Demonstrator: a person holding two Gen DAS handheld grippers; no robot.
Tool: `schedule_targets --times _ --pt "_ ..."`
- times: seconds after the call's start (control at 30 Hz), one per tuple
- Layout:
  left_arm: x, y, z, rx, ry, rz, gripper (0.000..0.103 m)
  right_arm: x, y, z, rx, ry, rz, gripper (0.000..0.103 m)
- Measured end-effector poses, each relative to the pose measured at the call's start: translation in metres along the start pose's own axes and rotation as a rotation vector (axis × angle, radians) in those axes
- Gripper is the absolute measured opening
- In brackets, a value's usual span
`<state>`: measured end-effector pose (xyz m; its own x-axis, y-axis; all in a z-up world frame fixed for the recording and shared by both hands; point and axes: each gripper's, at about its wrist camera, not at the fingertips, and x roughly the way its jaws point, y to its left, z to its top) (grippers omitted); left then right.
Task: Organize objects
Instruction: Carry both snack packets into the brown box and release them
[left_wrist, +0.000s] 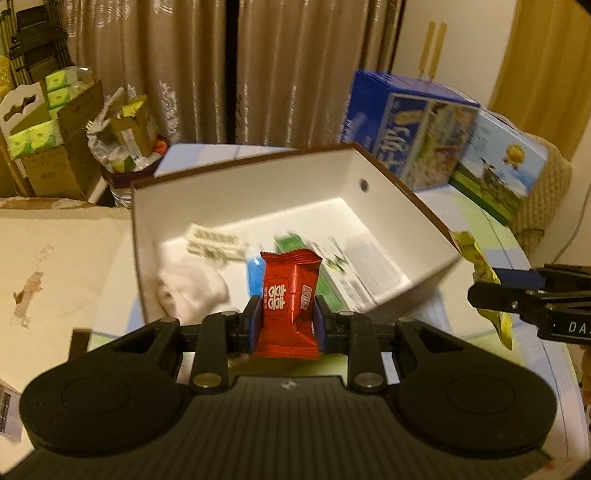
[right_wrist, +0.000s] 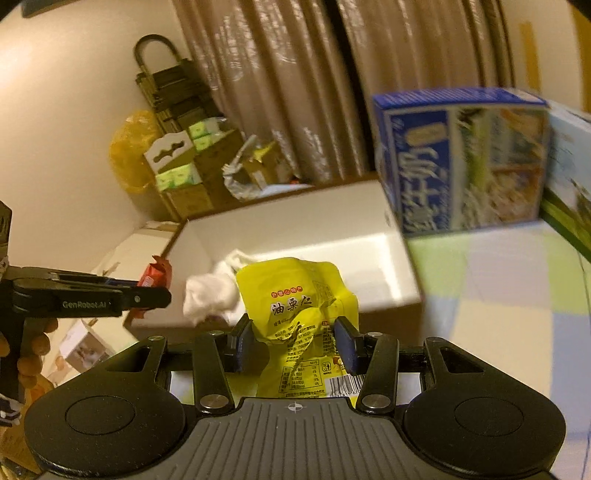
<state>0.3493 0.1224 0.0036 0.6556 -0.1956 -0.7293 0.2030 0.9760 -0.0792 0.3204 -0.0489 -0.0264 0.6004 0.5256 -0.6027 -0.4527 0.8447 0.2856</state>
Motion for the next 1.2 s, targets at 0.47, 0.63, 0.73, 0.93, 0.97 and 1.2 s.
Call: schedule_targets --times 0.47,0.63,0.73,0.93,0.97,1.2 --pt "0.076 0.033 0.046 0.014 0.056 -0.005 0.024 0.112 0.002 0.062 -0.04 0.064 -0.045 0.044" --pt "0.101 0.036 0.056 0.023 0.077 -0.019 0.024 0.144 -0.01 0.071 -0.02 0.103 -0.076 0.044" --pt "0.114 0.035 0.06 0.032 0.087 -0.025 0.024 0.16 -0.018 0.077 0.011 0.114 -0.099 0.044" --pt "0.132 0.038 0.065 0.035 0.096 -0.04 0.024 0.18 -0.033 0.088 0.083 0.105 -0.137 0.045" --pt "0.135 0.038 0.066 0.034 0.097 -0.042 0.024 0.181 -0.034 0.09 0.097 0.101 -0.141 0.045" --pt "0.146 0.038 0.068 0.037 0.104 -0.057 0.024 0.175 -0.039 0.094 0.12 0.091 -0.148 0.05"
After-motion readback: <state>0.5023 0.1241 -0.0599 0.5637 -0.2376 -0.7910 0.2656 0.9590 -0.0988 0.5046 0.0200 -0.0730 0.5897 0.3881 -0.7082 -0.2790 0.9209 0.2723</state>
